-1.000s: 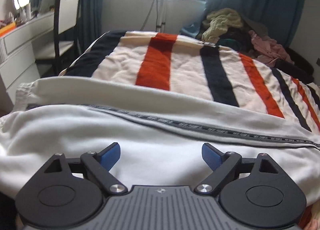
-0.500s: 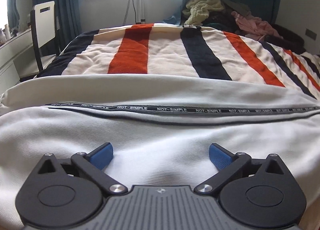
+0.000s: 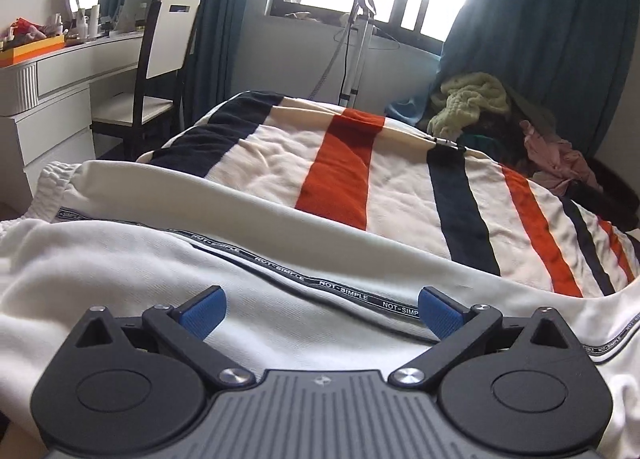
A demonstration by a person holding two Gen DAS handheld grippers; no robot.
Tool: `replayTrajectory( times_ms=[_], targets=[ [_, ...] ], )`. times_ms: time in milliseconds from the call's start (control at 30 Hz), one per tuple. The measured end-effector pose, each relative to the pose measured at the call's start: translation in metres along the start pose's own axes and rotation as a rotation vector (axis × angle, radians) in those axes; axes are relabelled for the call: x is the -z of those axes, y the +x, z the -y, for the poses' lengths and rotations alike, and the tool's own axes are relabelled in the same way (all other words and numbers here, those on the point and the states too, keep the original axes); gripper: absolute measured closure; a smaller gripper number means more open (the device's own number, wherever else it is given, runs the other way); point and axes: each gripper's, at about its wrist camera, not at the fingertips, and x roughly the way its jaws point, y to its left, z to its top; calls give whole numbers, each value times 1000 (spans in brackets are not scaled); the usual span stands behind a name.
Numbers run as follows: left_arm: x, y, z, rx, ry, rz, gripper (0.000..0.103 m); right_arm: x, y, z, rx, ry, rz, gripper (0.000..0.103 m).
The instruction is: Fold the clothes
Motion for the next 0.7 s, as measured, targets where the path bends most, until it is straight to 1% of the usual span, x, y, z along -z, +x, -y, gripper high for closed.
replayTrajectory(
  times_ms=[33, 100, 200, 233, 300, 333, 367, 433, 533, 700],
  targets=[
    [0, -4, -2, -4, 0, 9, 1, 1, 1, -19, -23, -63, -7, 83],
    [1, -13, -5, -8, -5, 30, 1, 15, 5, -52, -69, -149, -34, 83],
    [0, -22, -12, 10, -35, 40, 1, 50, 12, -99, -148, -244, -114, 83],
    [0, -23, -14, 17, -42, 43, 1, 65, 17, -111, -176, -264, -158, 83],
    [2, -26, -16, 20, -44, 42, 1, 100, 28, -138, -215, -336, -274, 83],
    [3, -27, -16, 18, -42, 40, 1, 120, 34, -149, -221, -390, -340, 83],
    [5, -27, -16, 18, -43, 38, 1, 139, 30, -166, -216, -453, -387, 83],
    [8, -29, -17, 20, -52, 30, 1, 162, 13, -193, -200, -547, -387, 83],
    [10, -29, -15, 35, -57, 19, 1, 155, 2, -189, -207, -507, -358, 83],
    [11, -26, -15, 23, -58, 16, 1, 144, -10, -186, -258, -463, -258, 83]
  ],
)
